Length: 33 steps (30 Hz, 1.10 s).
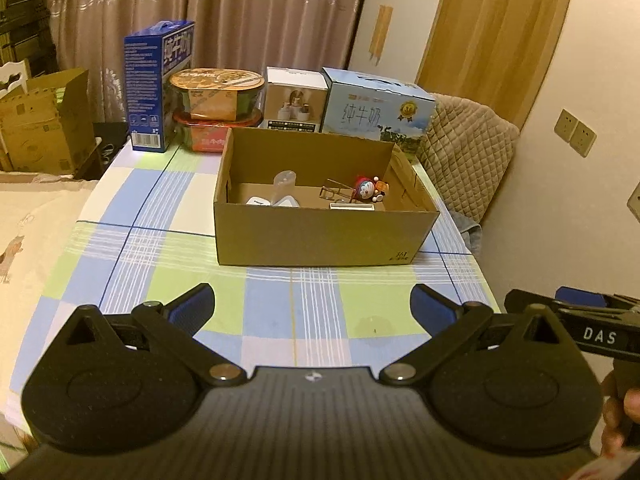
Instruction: Organize rigid objects
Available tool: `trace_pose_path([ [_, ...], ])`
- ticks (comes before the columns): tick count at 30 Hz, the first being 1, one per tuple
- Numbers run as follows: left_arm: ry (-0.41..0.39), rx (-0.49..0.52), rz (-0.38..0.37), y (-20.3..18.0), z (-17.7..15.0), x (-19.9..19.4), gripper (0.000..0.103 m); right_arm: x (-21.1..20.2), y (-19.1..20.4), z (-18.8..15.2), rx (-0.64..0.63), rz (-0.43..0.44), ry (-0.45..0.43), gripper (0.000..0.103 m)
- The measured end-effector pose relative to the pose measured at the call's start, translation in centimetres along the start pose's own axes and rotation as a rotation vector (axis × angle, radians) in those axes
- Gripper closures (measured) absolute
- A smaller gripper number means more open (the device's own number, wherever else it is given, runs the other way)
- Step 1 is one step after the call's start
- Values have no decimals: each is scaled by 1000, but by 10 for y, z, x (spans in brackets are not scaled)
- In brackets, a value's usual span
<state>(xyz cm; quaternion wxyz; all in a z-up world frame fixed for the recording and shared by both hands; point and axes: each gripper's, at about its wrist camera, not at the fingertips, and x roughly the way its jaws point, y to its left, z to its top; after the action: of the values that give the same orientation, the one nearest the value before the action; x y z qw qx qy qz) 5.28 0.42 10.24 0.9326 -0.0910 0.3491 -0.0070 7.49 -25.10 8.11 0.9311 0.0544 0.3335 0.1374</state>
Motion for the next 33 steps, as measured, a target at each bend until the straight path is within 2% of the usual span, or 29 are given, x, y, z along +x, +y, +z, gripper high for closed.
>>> trace_pose_path([
  [12, -33, 21, 39, -1, -12, -20, 1, -20, 11, -10, -26, 6, -13, 17],
  [19, -26, 35, 75, -1, -16, -21, 1, -25, 13, -12, -19, 10, -24, 17],
  [33, -26, 63, 97, -4, -24, -19, 1, -26, 20, -14, -44, -2, -26, 17],
])
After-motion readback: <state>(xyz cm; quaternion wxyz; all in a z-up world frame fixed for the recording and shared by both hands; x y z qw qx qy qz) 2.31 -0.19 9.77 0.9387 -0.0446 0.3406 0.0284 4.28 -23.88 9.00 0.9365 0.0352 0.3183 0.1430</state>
